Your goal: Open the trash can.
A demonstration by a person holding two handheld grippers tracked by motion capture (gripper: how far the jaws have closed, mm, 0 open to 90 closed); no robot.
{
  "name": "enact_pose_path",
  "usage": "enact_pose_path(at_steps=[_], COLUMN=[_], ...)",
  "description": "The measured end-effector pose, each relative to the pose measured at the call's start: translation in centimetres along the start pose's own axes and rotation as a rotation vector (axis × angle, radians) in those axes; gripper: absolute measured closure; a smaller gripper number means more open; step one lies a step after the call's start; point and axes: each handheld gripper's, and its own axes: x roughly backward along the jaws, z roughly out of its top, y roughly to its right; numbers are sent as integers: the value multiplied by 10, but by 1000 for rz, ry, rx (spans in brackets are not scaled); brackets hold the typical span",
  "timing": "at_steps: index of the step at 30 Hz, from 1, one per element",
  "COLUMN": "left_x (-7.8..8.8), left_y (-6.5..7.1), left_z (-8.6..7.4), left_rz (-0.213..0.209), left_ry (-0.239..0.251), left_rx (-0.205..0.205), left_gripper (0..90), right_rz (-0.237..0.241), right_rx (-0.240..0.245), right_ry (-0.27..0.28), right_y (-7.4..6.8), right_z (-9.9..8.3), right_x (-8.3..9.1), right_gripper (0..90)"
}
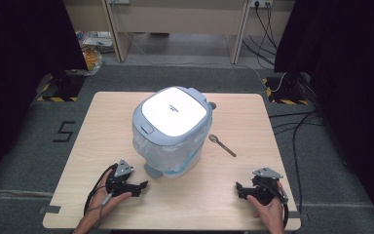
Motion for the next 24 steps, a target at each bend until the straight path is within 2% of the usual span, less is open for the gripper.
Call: enact_pose_path(at_steps=[14,18,19,22,24], left_x=[1,2,2,3,4], left_y=[-1,0,2,3,5], left_z=[0,-1,0,2,4], left_rz=[-4,-15,-32,-39,-43], left_ry=[7,23,42,54,84], left_rx=[9,-1,17,10,13], left_gripper=[167,208,213,228,243], right_rz=[10,10,11,12,14], right_rx=[9,9,9,10,11], right_ry=[1,1,0,1,0], right_y=[1,1,1,1,1], right_z=[0,0,0,0,0], right_x=[0,0,0,0,0], right_gripper=[3,3,3,3,3])
